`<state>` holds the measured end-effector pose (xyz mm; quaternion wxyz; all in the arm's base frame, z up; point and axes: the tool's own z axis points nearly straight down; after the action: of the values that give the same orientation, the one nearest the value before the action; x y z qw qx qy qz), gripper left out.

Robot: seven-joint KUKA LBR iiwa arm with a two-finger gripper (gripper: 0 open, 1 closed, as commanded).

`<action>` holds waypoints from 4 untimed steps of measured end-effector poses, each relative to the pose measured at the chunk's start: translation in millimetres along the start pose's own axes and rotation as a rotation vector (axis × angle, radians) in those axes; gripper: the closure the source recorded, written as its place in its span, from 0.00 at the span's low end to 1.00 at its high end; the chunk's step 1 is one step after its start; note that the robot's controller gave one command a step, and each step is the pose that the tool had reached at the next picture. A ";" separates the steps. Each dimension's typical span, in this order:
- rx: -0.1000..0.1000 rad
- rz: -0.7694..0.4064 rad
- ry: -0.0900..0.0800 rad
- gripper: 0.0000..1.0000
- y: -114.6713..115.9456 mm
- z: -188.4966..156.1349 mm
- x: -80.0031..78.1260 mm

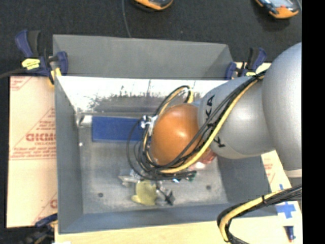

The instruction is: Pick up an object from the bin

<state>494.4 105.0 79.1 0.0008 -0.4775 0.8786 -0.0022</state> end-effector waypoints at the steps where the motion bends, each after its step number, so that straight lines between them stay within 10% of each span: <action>1: -0.004 0.024 -0.005 1.00 -0.1 8.7 -17.2; 4: -0.008 0.029 -0.002 1.00 0.5 -63.5 -15.6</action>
Offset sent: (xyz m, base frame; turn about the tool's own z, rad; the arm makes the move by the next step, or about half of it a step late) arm 0.0000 0.0000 0.0000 0.0000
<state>502.3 118.5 142.6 -0.0003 -0.4646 0.8855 0.0017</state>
